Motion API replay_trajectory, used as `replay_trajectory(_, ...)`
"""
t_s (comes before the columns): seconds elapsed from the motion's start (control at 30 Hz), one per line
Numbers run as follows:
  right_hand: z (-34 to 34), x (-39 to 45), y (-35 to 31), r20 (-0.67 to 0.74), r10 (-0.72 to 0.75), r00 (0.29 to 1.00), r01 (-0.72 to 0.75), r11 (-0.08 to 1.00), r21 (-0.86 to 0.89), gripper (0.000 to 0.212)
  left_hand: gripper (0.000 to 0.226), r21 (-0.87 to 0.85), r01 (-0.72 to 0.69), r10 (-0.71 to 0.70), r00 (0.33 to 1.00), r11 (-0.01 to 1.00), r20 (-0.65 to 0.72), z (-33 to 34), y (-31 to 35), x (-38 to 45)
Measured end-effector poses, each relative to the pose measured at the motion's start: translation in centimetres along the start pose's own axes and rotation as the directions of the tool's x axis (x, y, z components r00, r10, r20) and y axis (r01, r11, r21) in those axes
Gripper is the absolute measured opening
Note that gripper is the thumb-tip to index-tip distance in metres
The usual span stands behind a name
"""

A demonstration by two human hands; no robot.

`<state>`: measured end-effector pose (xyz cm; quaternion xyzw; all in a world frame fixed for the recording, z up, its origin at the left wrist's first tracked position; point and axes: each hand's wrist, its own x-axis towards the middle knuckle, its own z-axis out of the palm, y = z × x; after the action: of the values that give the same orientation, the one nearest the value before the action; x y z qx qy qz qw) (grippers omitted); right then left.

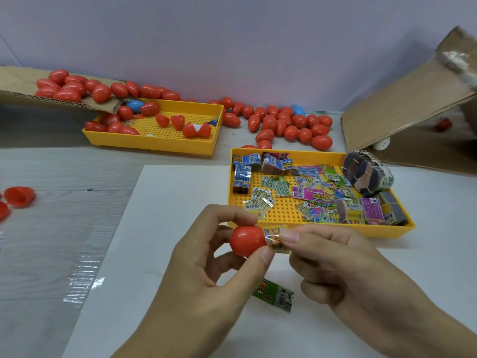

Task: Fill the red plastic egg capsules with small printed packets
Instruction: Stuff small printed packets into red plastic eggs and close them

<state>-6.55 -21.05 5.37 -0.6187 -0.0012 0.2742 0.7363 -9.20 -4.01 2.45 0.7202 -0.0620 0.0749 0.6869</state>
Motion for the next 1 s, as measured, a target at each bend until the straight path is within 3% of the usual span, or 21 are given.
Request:
replay_trajectory(0.37,0.0,0.07,0.01,0.018,0.048,0.999,-0.049,0.992,0.114,0.021,0.034,0.032,-0.048,0.048,0.999,0.998,0.0,0.06,-0.14,0.0)
replay_trajectory(0.6,-0.06,0.05,0.18,0.013,0.052,0.999,-0.053,0.994,0.097,0.023,0.037,0.069,-0.091,0.093,0.996,0.993,-0.02,0.05,-0.3,0.05)
replay_trajectory(0.73,-0.06,0.16,0.28,-0.048,0.008,0.999,-0.009,1.0,-0.018,0.019,0.039,0.072,-0.111,0.114,0.993,0.991,-0.039,0.0,-0.55,0.04)
replay_trajectory(0.87,-0.1,0.34,0.6,-0.092,-0.04,0.995,0.036,0.998,-0.043,0.038,0.037,0.08,-0.165,0.171,0.983,0.983,-0.069,0.1,-0.7,-0.05)
replay_trajectory(1.0,-0.16,0.5,0.82,-0.1,-0.07,0.993,0.065,0.997,-0.052,0.042,0.041,0.117,-0.231,0.243,0.965,0.966,-0.101,0.24,-0.72,-0.15)
